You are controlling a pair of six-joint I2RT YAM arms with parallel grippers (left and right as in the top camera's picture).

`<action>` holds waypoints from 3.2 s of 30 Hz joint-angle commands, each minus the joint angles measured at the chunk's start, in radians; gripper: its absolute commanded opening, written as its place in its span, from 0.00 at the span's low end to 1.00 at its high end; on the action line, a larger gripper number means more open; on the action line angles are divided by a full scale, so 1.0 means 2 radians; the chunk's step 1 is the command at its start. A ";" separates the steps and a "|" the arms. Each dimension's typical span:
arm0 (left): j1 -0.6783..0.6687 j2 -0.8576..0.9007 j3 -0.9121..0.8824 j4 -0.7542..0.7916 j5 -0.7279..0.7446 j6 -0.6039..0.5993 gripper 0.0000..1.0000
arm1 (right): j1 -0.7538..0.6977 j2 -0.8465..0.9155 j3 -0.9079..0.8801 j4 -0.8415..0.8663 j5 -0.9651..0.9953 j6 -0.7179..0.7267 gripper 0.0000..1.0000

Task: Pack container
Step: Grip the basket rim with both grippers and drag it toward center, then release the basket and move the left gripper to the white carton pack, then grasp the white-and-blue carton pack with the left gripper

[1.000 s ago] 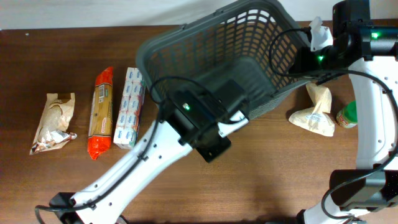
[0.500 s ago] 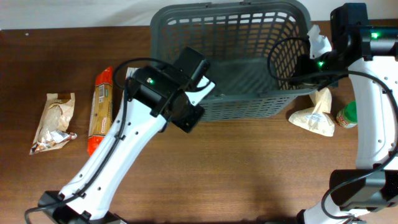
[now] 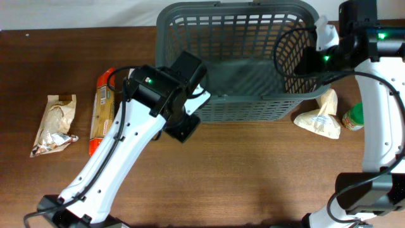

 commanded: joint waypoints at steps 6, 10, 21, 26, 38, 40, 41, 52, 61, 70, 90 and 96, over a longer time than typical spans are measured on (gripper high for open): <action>0.032 -0.085 -0.002 -0.022 0.007 -0.019 0.02 | -0.029 -0.044 0.036 0.067 0.010 -0.002 0.04; 0.087 -0.120 -0.002 -0.022 -0.023 -0.024 0.02 | -0.067 -0.043 0.036 0.079 0.010 0.017 0.04; 0.279 -0.140 -0.002 -0.009 -0.029 -0.024 0.02 | -0.124 -0.005 0.033 0.080 0.010 0.046 0.04; 0.323 -0.140 -0.002 0.003 -0.027 -0.024 0.02 | -0.109 0.043 0.032 0.069 0.004 0.069 0.04; 0.357 -0.140 -0.002 0.010 -0.027 -0.024 0.49 | -0.046 0.078 0.032 0.069 -0.008 0.061 0.04; 0.357 -0.138 -0.002 0.010 -0.024 -0.024 0.63 | -0.048 0.078 0.032 0.070 0.007 0.061 0.04; 0.357 -0.137 -0.002 0.010 -0.020 -0.024 0.67 | -0.052 0.077 0.032 0.070 0.012 0.061 0.04; 0.357 -0.040 -0.002 -0.001 0.083 0.028 0.76 | -0.182 0.078 0.032 0.071 0.019 0.126 0.13; 0.357 0.091 -0.002 0.014 0.104 0.090 0.74 | -0.222 0.078 0.032 0.049 0.019 0.132 0.75; 0.343 0.180 -0.002 0.089 0.054 0.100 0.66 | -0.222 0.078 0.032 0.049 0.019 0.132 0.99; 0.284 0.360 -0.002 0.177 -0.015 0.075 0.02 | -0.222 0.078 0.032 0.049 0.019 0.132 0.99; 0.286 0.345 0.086 0.109 0.002 0.071 0.02 | -0.222 0.078 0.032 0.049 0.019 0.132 0.99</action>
